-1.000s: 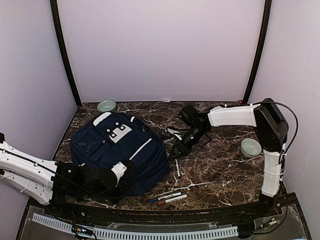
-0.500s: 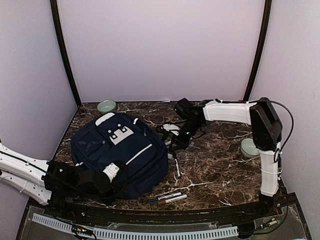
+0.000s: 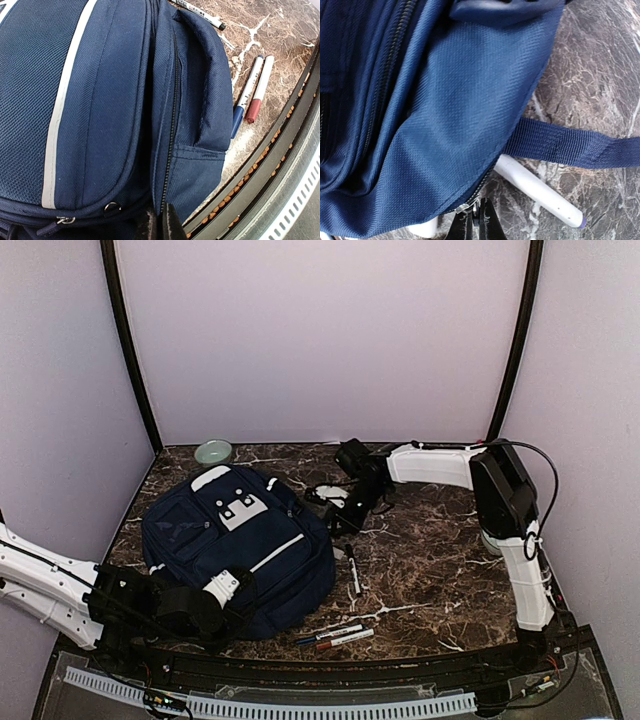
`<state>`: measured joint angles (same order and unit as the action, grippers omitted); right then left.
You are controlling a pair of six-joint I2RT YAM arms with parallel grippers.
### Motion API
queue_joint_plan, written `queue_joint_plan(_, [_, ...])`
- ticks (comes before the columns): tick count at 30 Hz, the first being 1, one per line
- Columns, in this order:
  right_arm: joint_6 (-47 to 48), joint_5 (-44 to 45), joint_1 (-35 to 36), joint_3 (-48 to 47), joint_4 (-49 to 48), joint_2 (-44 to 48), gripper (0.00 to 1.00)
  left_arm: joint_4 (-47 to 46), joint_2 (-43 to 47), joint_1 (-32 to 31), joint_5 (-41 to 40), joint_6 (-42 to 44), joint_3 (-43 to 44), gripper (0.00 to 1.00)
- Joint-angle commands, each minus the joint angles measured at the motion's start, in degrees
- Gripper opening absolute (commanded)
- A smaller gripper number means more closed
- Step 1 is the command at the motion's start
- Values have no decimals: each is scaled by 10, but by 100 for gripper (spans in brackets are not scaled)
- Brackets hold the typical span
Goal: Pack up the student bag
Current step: Zip the student bag into the largest pocket of the bag.
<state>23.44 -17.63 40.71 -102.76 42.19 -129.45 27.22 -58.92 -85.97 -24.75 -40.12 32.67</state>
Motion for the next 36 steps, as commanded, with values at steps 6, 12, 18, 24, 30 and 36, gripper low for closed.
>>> queue_joint_plan(6, [-41,114,-26,-113,-48,-62,0,66,5,-17,16,-5,9,0])
queue_joint_plan(12, [-43,123,-23,-179,-59,-106,1,60,10,-18,12,-5,0,0])
queue_joint_plan(18, [-50,136,-20,-207,-73,-127,7,57,18,-21,12,-6,-5,0])
queue_joint_plan(24, [-62,120,-19,-171,-78,-86,12,57,19,-22,9,-2,0,0])
queue_joint_plan(30, [-57,97,-19,-46,-99,23,21,55,11,-27,26,-14,-3,0])
queue_joint_plan(36, [-47,73,-20,71,-100,128,36,62,-2,-28,65,-30,20,18])
